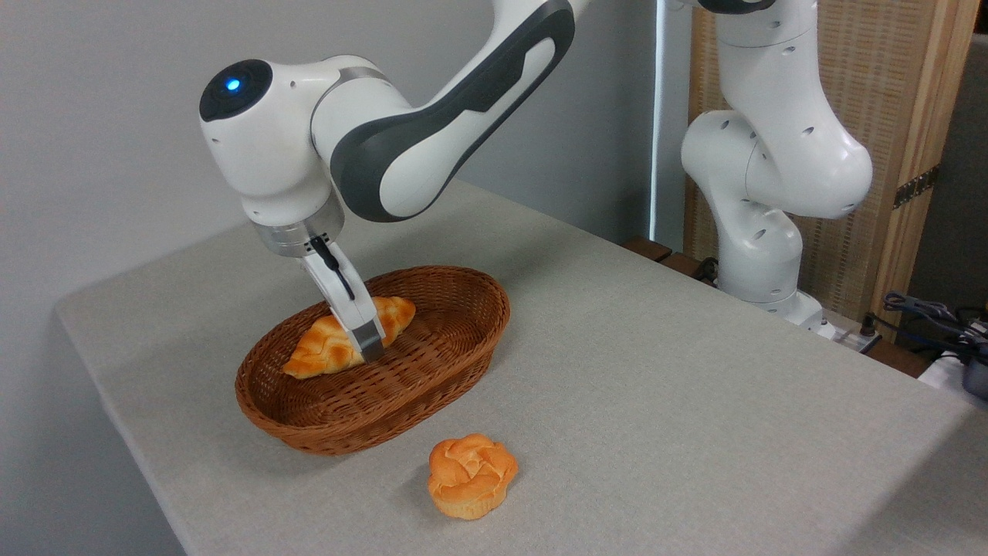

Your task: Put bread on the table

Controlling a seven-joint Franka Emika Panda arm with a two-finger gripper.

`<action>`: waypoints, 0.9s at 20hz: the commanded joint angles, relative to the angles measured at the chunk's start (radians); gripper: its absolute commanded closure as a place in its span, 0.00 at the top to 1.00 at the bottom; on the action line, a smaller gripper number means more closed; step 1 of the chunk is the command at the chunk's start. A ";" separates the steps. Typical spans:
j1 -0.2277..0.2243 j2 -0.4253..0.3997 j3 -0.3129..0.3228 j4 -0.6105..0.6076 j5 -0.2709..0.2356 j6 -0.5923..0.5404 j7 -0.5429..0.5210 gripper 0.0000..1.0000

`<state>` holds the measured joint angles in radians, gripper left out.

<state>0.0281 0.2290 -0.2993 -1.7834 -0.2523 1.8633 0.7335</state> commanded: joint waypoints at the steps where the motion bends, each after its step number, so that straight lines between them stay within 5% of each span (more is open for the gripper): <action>1: 0.001 0.004 -0.004 -0.002 0.024 0.014 0.007 1.00; 6: 0.001 0.004 -0.004 -0.002 0.035 0.014 0.007 0.90; 11: 0.001 0.007 -0.004 -0.002 0.035 0.016 0.006 0.52; 15: 0.001 0.009 -0.004 -0.002 0.033 0.016 0.006 0.35; 18: 0.001 0.010 -0.004 -0.001 0.030 0.016 0.006 0.35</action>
<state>0.0280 0.2330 -0.3050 -1.7834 -0.2368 1.8646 0.7337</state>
